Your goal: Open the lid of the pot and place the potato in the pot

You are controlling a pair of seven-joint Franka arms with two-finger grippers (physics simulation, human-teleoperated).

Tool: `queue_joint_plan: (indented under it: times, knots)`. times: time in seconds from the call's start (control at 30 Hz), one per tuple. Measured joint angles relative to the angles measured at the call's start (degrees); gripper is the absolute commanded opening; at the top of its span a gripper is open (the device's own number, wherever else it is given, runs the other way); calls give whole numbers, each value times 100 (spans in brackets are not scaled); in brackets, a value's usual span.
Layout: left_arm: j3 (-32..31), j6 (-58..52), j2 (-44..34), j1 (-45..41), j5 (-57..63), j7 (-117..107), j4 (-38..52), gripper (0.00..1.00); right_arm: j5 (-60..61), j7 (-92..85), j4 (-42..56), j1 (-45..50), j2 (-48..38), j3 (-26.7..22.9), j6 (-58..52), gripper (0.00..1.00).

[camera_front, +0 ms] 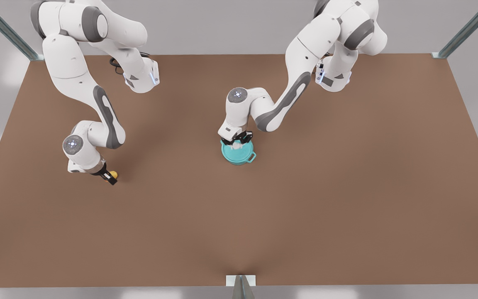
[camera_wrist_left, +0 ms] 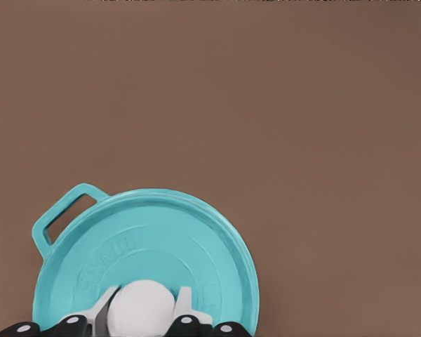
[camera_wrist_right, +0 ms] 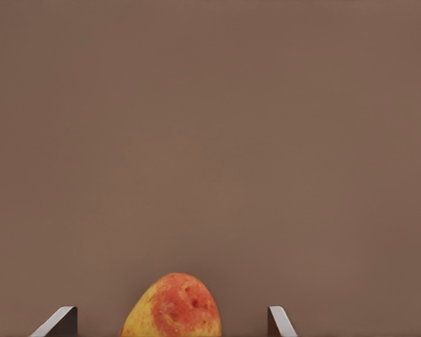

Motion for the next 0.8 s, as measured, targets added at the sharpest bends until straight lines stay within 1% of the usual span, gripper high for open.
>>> queue_joint_plan:
  times: [0.07, 0.13, 0.2, 0.23, 0.27, 0.3, 0.37, 0.43, 0.47, 0.5, 0.53, 0.63, 0.67, 0.73, 0.77, 0.8]
  knots:
    - [8, -65, -104, 21, 6, -53, 56, 39, 0, 28, 3, 21, 40, 8, 51, 100]
    - [16, -282, -174, 179, -2, -92, 499, 39, 6, 57, 5, 28, 69, 35, 99, 100]
    - [8, -566, -134, 824, -58, -74, 932, 39, 10, 84, 3, 36, 81, 45, 133, 98]
    - [8, -664, 3, 1303, -91, -20, 1036, 39, 12, 97, 4, 41, 82, 47, 146, 94]
    - [10, -740, 291, 1748, -117, 61, 1261, 39, 13, 112, 1, 44, 82, 48, 158, 87]
    - [16, -803, 714, 2021, -135, 147, 1632, 39, 13, 129, -1, 46, 84, 48, 167, 84]
    - [36, -760, 1482, 2286, -141, 306, 2161, 39, 14, 160, 2, 47, 82, 48, 182, 76]
    - [44, -659, 1752, 2427, -137, 460, 2310, 39, 15, 187, 1, 47, 78, 49, 191, 69]
    - [45, -621, 1789, 2460, -136, 533, 2336, 49, 16, 198, 1, 47, 79, 50, 194, 63]
    - [45, -593, 1776, 2491, -139, 613, 2350, 100, 16, 209, 2, 47, 78, 49, 197, 59]
    - [30, -595, 1718, 2551, -145, 702, 2357, 100, 18, 218, 2, 47, 77, 53, 199, 56]
    - [101, -789, 1562, 2660, -116, 1047, 2361, 100, 26, 238, 3, 47, 78, 57, 210, 52]
    - [36, -1044, 1327, 2933, -182, 1253, 2378, 100, 28, 244, 4, 46, 77, 57, 213, 52]
    - [-230, -2124, 486, 3978, -747, 1840, 2783, 100, 32, 255, 3, 47, 77, 58, 219, 51]
    - [-267, -2643, -281, 4337, -1014, 2123, 2535, 100, 33, 260, 4, 47, 73, 56, 218, 51]
    - [-284, -2862, -1358, 4734, -1354, 2402, 1484, 100, 34, 265, 2, 47, 69, 56, 217, 50]
